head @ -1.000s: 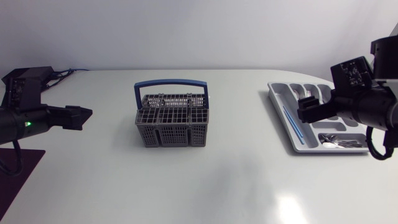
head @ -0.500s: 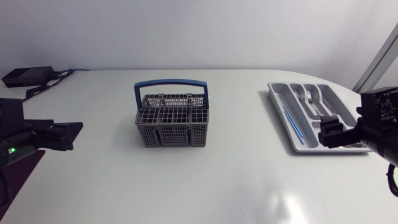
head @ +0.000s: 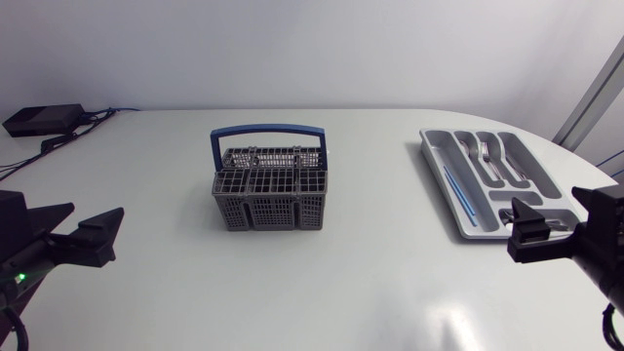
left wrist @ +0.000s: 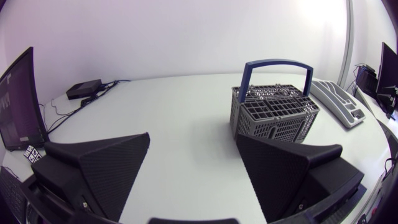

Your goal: Unload the cutlery basket into the drawer organizer.

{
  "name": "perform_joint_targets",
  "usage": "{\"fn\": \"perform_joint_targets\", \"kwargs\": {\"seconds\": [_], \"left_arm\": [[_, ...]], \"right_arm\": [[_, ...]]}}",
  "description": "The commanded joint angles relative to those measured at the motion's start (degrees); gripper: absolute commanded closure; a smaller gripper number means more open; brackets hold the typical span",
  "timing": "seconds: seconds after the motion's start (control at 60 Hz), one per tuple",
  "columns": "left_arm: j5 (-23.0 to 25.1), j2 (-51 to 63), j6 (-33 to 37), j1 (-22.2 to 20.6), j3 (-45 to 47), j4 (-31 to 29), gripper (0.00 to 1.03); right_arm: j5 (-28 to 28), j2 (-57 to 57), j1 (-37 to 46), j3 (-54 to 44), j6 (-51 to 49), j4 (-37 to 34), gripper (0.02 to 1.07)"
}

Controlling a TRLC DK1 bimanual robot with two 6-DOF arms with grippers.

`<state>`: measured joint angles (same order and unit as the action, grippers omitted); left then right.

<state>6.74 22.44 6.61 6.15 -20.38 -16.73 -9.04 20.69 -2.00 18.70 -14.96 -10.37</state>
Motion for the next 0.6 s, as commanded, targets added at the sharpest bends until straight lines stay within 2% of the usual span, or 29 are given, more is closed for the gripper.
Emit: {"fn": "perform_joint_targets", "kwargs": {"seconds": [0.0, 0.583], "left_arm": [[-0.9, -2.6, -1.8, -0.9, 3.2, 2.0, 0.05], [-6.6, -21.8, -6.5, -6.0, 19.8, 16.3, 0.05]], "right_arm": [[1.0, -2.7, 0.7, -3.1, 2.9, 1.7, 0.07], [9.0, -20.7, 2.0, -18.7, 15.0, 10.4, 0.07]]}}
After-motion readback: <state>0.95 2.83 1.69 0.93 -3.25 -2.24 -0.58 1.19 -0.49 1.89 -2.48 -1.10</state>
